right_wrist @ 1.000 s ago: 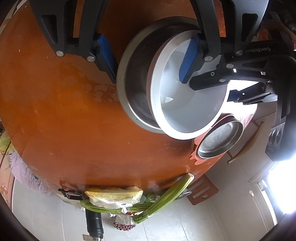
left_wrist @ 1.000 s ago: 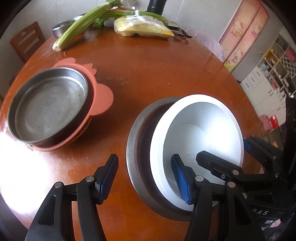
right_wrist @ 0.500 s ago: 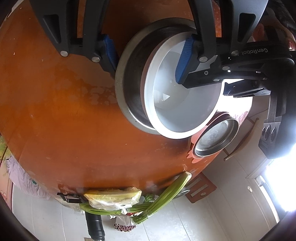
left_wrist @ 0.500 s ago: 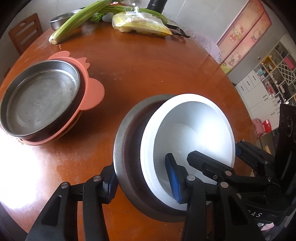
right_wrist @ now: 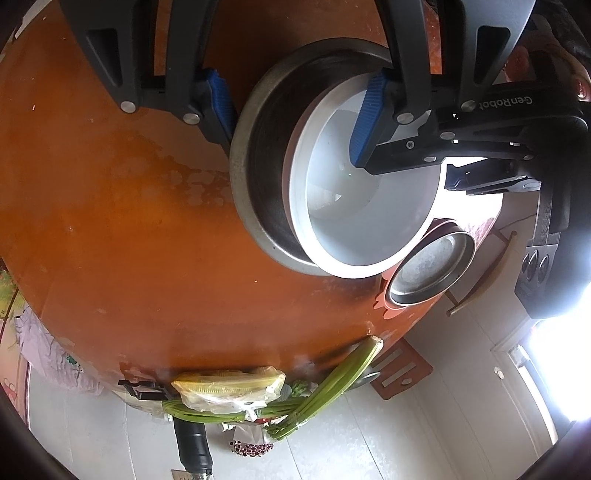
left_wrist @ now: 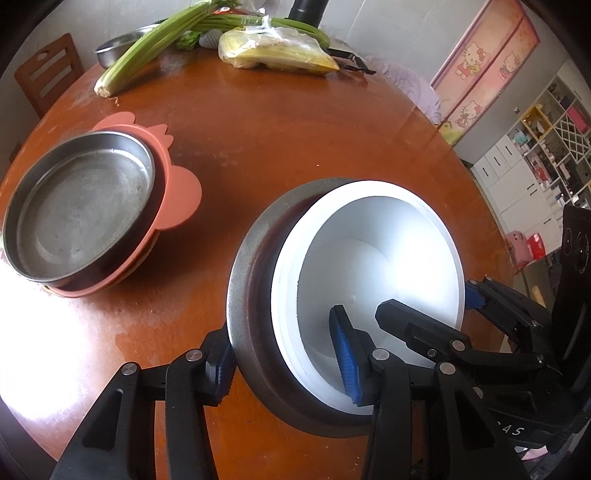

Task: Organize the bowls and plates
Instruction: 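Carry the steel bowl stack over the pan and orange bowl stack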

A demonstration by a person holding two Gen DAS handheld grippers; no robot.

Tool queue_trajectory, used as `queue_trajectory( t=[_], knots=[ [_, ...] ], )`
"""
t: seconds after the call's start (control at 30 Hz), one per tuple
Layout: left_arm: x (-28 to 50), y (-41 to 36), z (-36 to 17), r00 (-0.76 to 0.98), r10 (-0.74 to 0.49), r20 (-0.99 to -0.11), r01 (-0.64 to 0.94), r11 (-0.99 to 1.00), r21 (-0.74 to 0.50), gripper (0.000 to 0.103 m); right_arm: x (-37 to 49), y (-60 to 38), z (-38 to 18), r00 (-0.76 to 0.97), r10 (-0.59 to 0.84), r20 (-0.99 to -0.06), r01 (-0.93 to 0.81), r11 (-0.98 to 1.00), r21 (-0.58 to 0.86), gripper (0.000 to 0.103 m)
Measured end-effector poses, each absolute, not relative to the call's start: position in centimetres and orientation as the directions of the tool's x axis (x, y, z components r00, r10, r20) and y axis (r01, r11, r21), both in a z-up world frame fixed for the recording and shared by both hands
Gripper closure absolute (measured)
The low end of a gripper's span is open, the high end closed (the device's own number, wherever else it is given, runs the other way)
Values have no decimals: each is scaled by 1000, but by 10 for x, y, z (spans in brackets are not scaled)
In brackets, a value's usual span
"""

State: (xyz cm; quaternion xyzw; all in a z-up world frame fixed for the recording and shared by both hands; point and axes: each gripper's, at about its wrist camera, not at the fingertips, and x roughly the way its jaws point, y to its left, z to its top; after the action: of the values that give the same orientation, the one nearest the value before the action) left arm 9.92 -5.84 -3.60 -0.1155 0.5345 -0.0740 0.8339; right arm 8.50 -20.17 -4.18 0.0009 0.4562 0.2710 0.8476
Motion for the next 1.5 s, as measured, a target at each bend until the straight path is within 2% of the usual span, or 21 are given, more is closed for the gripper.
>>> queue_trajectory(
  t=[1.5],
  knots=[
    [108, -4, 12, 505, -239, -829, 1, 961, -276, 56, 99, -159, 5, 487, 471, -735, -494, 843, 213, 45]
  ],
)
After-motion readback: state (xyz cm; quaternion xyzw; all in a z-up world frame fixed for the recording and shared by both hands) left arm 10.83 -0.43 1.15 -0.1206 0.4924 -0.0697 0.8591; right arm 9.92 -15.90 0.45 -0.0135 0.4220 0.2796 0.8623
